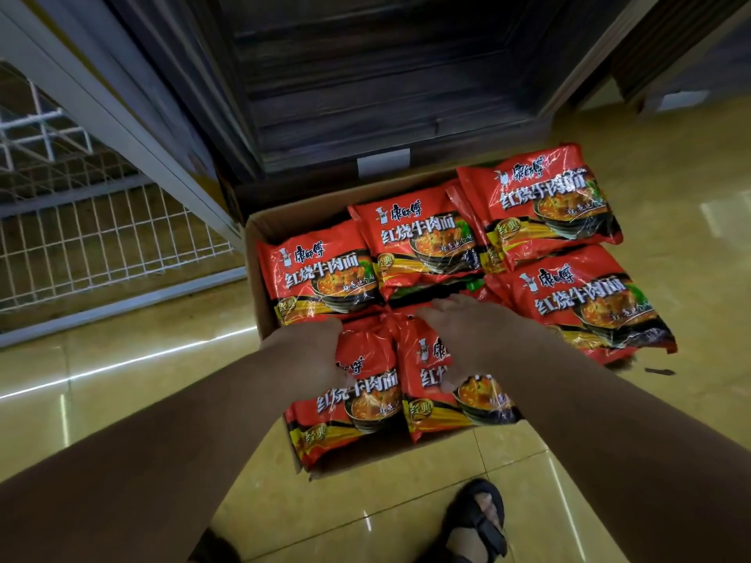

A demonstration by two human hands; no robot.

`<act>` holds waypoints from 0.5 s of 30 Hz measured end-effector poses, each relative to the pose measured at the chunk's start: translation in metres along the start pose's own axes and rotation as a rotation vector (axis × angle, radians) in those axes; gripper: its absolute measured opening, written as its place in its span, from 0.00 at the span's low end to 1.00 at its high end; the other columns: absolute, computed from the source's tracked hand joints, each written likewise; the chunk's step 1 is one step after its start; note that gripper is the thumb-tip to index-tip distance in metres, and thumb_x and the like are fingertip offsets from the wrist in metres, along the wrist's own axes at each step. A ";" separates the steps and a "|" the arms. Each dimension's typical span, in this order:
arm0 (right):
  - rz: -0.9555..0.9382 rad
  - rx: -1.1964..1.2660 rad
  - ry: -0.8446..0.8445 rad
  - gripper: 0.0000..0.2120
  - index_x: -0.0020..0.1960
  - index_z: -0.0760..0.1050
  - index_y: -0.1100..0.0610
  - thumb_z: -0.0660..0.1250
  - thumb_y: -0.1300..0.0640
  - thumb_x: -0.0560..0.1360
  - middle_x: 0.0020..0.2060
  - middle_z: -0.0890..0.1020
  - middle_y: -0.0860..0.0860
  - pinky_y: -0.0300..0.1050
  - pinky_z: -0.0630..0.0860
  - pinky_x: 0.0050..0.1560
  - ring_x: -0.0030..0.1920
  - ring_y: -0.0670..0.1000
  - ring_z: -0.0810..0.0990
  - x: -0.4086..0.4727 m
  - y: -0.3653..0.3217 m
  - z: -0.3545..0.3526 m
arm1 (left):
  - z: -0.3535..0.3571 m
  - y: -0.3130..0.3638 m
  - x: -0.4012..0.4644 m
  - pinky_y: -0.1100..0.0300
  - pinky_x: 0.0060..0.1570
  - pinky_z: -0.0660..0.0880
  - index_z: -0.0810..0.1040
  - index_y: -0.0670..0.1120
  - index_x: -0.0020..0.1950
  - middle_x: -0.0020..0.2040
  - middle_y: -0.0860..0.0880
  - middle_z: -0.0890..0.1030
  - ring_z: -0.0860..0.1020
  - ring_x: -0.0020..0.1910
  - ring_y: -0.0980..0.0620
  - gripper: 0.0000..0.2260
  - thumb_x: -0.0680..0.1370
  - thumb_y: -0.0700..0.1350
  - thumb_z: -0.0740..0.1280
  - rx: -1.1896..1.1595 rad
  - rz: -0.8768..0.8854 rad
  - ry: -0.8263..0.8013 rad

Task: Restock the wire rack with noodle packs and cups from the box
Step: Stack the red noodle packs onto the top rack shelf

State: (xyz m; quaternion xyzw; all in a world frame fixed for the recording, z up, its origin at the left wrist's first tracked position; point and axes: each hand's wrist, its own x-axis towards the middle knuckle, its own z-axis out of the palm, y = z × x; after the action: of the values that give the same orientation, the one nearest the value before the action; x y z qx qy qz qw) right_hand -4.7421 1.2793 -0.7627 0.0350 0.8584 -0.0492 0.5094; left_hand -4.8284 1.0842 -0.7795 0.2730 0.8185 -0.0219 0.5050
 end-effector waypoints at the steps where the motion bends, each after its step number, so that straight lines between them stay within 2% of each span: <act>1: 0.013 0.001 -0.004 0.53 0.80 0.48 0.50 0.78 0.46 0.67 0.79 0.53 0.56 0.64 0.65 0.71 0.79 0.60 0.52 -0.001 -0.001 0.000 | 0.000 0.000 -0.002 0.55 0.57 0.76 0.67 0.52 0.71 0.66 0.51 0.76 0.76 0.62 0.48 0.30 0.73 0.61 0.71 0.008 0.005 0.015; 4: 0.041 0.000 -0.001 0.48 0.80 0.52 0.48 0.77 0.49 0.70 0.79 0.51 0.58 0.64 0.64 0.71 0.78 0.62 0.52 -0.006 -0.003 -0.004 | -0.004 0.001 -0.010 0.55 0.57 0.76 0.65 0.53 0.73 0.67 0.51 0.75 0.76 0.64 0.47 0.29 0.76 0.60 0.69 0.002 0.019 0.046; 7: 0.016 0.009 0.063 0.37 0.76 0.61 0.49 0.75 0.49 0.72 0.72 0.68 0.56 0.59 0.69 0.68 0.71 0.60 0.68 -0.018 -0.004 -0.013 | -0.014 -0.002 -0.019 0.55 0.57 0.77 0.66 0.54 0.72 0.66 0.52 0.76 0.76 0.63 0.48 0.27 0.76 0.59 0.69 -0.033 0.017 0.097; 9: -0.032 0.043 0.122 0.34 0.75 0.63 0.47 0.73 0.49 0.73 0.67 0.74 0.51 0.54 0.69 0.67 0.67 0.55 0.72 -0.028 -0.002 -0.019 | -0.023 -0.004 -0.024 0.53 0.58 0.77 0.67 0.54 0.72 0.66 0.52 0.76 0.76 0.63 0.48 0.27 0.75 0.58 0.70 -0.070 0.012 0.134; 12: -0.036 0.183 0.203 0.31 0.74 0.65 0.47 0.73 0.50 0.74 0.66 0.76 0.48 0.49 0.70 0.64 0.65 0.52 0.74 -0.044 -0.002 -0.032 | -0.035 -0.008 -0.034 0.51 0.59 0.77 0.68 0.53 0.71 0.66 0.51 0.76 0.76 0.63 0.47 0.29 0.74 0.58 0.71 -0.082 0.006 0.177; 15: -0.005 0.258 0.279 0.30 0.71 0.67 0.48 0.74 0.50 0.73 0.64 0.77 0.48 0.47 0.73 0.60 0.62 0.52 0.76 -0.060 -0.006 -0.051 | -0.049 -0.011 -0.049 0.54 0.56 0.77 0.69 0.52 0.69 0.64 0.51 0.77 0.77 0.61 0.48 0.27 0.74 0.59 0.71 -0.054 -0.001 0.237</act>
State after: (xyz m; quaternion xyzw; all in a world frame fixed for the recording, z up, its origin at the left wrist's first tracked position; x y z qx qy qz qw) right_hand -4.7587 1.2794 -0.6855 0.1043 0.9074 -0.1546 0.3765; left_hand -4.8568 1.0693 -0.7167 0.2595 0.8730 0.0323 0.4118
